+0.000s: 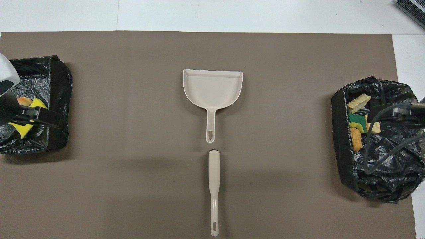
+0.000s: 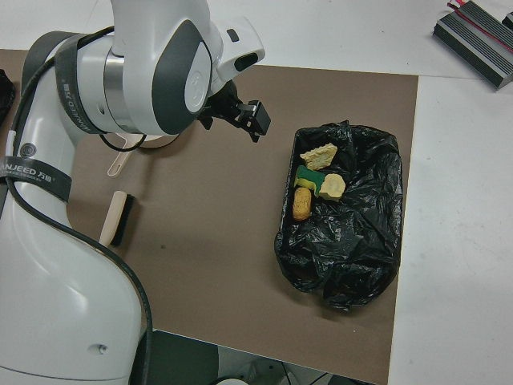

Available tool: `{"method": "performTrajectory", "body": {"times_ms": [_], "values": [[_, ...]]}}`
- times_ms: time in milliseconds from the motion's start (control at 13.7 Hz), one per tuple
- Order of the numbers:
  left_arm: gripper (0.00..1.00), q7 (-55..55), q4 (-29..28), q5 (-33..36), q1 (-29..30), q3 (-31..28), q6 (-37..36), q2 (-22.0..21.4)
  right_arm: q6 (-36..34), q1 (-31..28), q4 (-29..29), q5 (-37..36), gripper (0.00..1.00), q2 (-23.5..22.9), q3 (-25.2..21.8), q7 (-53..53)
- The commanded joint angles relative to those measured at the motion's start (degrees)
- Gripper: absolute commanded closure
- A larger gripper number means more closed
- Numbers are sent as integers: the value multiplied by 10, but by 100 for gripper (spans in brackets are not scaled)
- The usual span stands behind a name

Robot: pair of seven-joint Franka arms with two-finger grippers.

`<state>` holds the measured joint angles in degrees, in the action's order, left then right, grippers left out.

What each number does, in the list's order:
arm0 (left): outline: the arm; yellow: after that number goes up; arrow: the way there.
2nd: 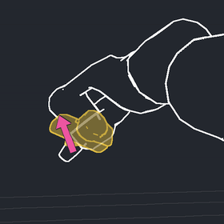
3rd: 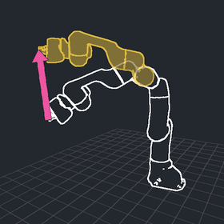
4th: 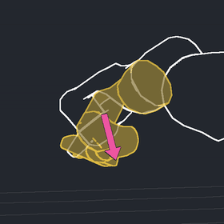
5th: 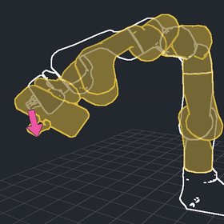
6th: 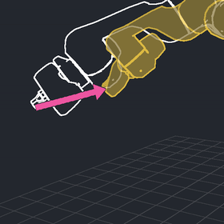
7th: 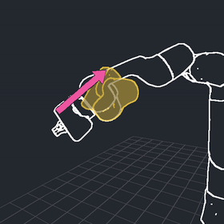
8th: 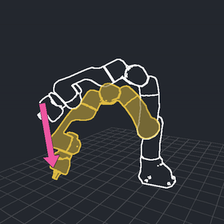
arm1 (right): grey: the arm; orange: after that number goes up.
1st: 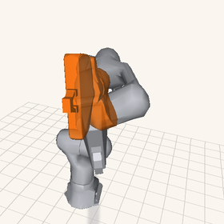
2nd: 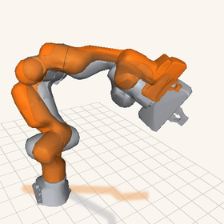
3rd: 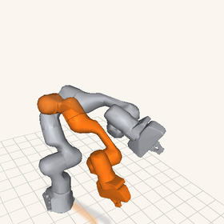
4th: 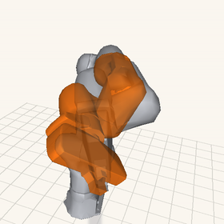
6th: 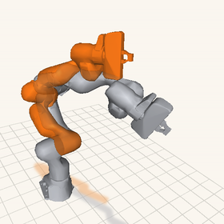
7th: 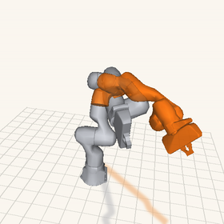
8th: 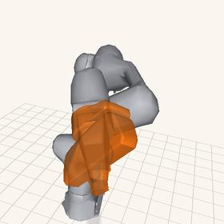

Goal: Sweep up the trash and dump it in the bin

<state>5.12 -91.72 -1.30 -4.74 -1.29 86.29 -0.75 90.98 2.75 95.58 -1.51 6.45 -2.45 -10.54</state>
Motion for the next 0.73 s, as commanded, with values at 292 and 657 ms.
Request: {"method": "performTrajectory", "body": {"times_ms": [292, 657], "values": [[0, 19, 8, 8, 5, 2, -2, 4, -12, -1, -10, 10, 0, -3, -4, 19], [0, 22, 8, 8, 4, 2, -2, 4, -12, -1, -10, 10, 0, -3, -4, 19]]}}
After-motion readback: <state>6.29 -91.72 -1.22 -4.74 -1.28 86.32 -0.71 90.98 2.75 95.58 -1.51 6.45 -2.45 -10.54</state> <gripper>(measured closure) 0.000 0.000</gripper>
